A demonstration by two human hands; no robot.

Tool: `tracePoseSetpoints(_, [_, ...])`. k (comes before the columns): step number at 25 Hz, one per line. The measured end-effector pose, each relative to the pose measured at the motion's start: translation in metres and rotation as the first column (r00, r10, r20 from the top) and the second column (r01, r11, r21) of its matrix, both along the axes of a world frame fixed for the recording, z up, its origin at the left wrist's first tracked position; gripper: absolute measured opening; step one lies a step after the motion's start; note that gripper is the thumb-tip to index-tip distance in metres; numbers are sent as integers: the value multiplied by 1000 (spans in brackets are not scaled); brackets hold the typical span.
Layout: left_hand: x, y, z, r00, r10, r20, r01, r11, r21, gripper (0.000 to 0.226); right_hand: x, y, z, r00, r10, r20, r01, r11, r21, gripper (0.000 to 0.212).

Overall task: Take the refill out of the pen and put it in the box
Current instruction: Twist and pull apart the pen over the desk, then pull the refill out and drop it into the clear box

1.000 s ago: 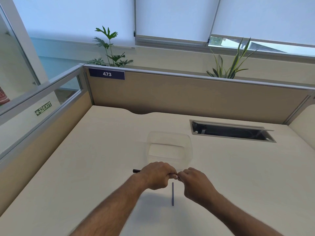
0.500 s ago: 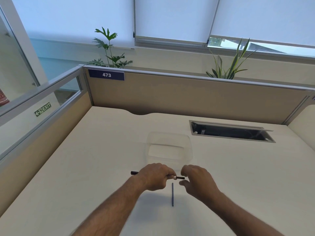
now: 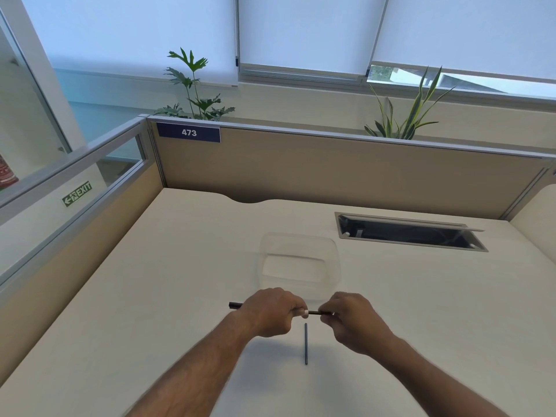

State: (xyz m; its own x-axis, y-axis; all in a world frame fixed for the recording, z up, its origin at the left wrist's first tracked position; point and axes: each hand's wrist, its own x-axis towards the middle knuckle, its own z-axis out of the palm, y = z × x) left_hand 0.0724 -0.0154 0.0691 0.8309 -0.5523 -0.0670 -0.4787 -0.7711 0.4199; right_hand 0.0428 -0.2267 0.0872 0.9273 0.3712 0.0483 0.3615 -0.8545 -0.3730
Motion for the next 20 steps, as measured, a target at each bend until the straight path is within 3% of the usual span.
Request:
tracePoseSetpoints(4, [-3,4,-5,996,76,45,-73,995,-71,23,0,-8,-9,966,-243,-87,254,955,151,13])
tracePoseSetpoints(7, [-6,1,-9,977,197,76,-178,962,-209,18,-3,-10,-22,893,-398,-208,437,878,194,10])
tracePoseSetpoints(11, [-9,-5,-13,922,385,-46,-356,795,-491,5,-10,-8,-43,790,-523,-318,590,791,163,11])
tracePoseSetpoints(16, [-7,-8,-16,837,481,-261,-514,526,-678,19,-13,-6,-61,708,-594,-382,657,752,50,7])
tracePoseSetpoints(20, [-7,-6,-20,825,507,-251,-518,500,-694,23,-11,-7,-68,682,-613,-400,678,734,32,5])
